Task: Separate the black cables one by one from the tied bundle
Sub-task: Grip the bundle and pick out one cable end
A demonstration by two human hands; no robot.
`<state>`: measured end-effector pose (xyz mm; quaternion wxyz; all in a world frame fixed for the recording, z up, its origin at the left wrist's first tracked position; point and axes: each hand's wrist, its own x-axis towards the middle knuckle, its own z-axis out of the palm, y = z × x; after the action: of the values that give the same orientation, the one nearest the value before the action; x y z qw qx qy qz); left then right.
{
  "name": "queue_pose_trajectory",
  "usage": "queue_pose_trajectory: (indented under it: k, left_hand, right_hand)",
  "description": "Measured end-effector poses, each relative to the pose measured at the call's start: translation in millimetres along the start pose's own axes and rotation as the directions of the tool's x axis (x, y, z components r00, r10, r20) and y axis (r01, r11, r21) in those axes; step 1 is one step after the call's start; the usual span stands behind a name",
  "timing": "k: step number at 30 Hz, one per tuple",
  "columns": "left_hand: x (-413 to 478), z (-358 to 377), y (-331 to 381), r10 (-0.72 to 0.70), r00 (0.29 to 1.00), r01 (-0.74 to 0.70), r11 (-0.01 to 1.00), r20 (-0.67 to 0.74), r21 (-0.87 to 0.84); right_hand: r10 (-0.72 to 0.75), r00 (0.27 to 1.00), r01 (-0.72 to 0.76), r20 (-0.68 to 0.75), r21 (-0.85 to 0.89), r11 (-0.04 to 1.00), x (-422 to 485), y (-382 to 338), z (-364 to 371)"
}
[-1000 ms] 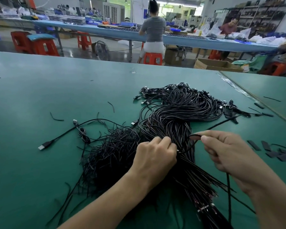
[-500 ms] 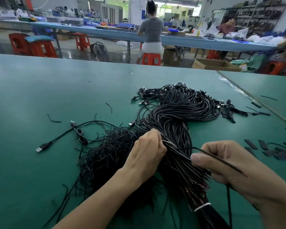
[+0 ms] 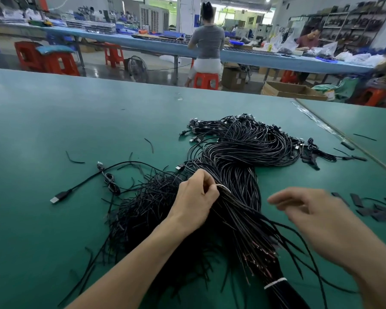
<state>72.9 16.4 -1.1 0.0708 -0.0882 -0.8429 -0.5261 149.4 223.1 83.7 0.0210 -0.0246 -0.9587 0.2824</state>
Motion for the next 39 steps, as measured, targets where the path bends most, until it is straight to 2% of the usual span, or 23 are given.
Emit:
queue_pose_trajectory:
  k: [1,3,6,8,12,14,17,20,22,25,27,30,34,36,39]
  left_hand:
    - [-0.1,-0.1,0.0,0.006,1.0,-0.006,1.0,-0.007,-0.005]
    - [-1.3,-1.0,-0.1,0.023,1.0,-0.024,0.999,-0.009,-0.035]
    - [-4.2,-1.8,-1.1,0.069,0.997,-0.07,0.996,-0.014,-0.046]
    - [-5.1,-1.6,-2.4,0.085,0.996,-0.085,0.996,-0.027,-0.026]
    - [-5.5,-0.3,-4.7,0.088,0.996,-0.088,0.996,-0.034,-0.018]
    - [-6.7,0.6,-4.7,0.099,0.995,-0.1,0.994,-0.022,-0.033]
    - [-8.1,2.3,-5.5,0.109,0.993,-0.11,0.994,-0.035,-0.019]
    - [-7.6,3.2,-6.4,0.112,0.992,-0.113,0.994,-0.048,-0.002]
    - [-7.1,3.6,-6.1,0.109,0.994,-0.109,0.994,-0.032,0.008]
    - [-7.1,5.2,-4.5,0.101,0.995,-0.101,0.995,-0.009,0.028]
    - [-7.9,7.3,-2.3,0.106,0.994,-0.106,0.994,0.011,0.028]
    - [-9.1,7.8,-2.2,0.116,0.993,-0.116,0.992,0.012,0.056]
    - [-10.2,6.1,-3.8,0.119,0.992,-0.116,0.991,-0.038,0.073]
    - [-10.8,6.5,-1.9,0.106,0.993,-0.101,0.991,-0.051,0.089]
    - [-12.7,8.0,-0.4,0.152,0.985,-0.141,0.983,-0.084,0.119]
  right_hand:
    - [-0.028,0.998,0.031,-0.059,0.056,0.998,2.3,-8.2,1.5]
    - [-0.087,0.995,0.092,-0.05,0.105,0.99,9.3,-29.3,11.2]
    - [-0.116,0.986,0.13,0.121,-0.11,0.985,25.5,-47.5,42.1]
    - [-0.121,0.989,0.135,0.087,-0.176,0.975,35.9,-50.4,59.1]
    - [-0.053,0.999,0.052,-0.012,-0.058,0.997,47.0,-42.9,73.6]
    - [0.023,1.0,-0.023,0.001,0.036,0.999,50.1,-39.2,75.2]
    - [0.074,0.997,-0.076,0.021,0.078,0.994,54.7,-34.8,74.6]
    - [0.087,0.994,-0.094,0.067,0.109,0.99,56.3,-33.8,69.0]
    - [0.067,0.985,-0.097,0.159,0.192,0.977,56.1,-32.0,61.1]
    - [-0.031,0.941,-0.115,0.338,0.404,0.908,46.3,-28.0,43.7]
    - [-0.12,0.913,-0.115,0.39,0.526,0.843,34.6,-26.8,32.5]
    - [-0.266,0.867,-0.064,0.422,0.622,0.78,16.3,-25.8,19.4]
    - [-0.526,0.707,0.039,0.472,0.717,0.696,-5.7,-12.6,-10.7]
    - [-0.539,0.659,0.079,0.525,0.664,0.744,-13.2,0.7,-27.4]
    - [-0.373,0.713,0.075,0.593,0.465,0.882,-10.5,14.4,-34.3]
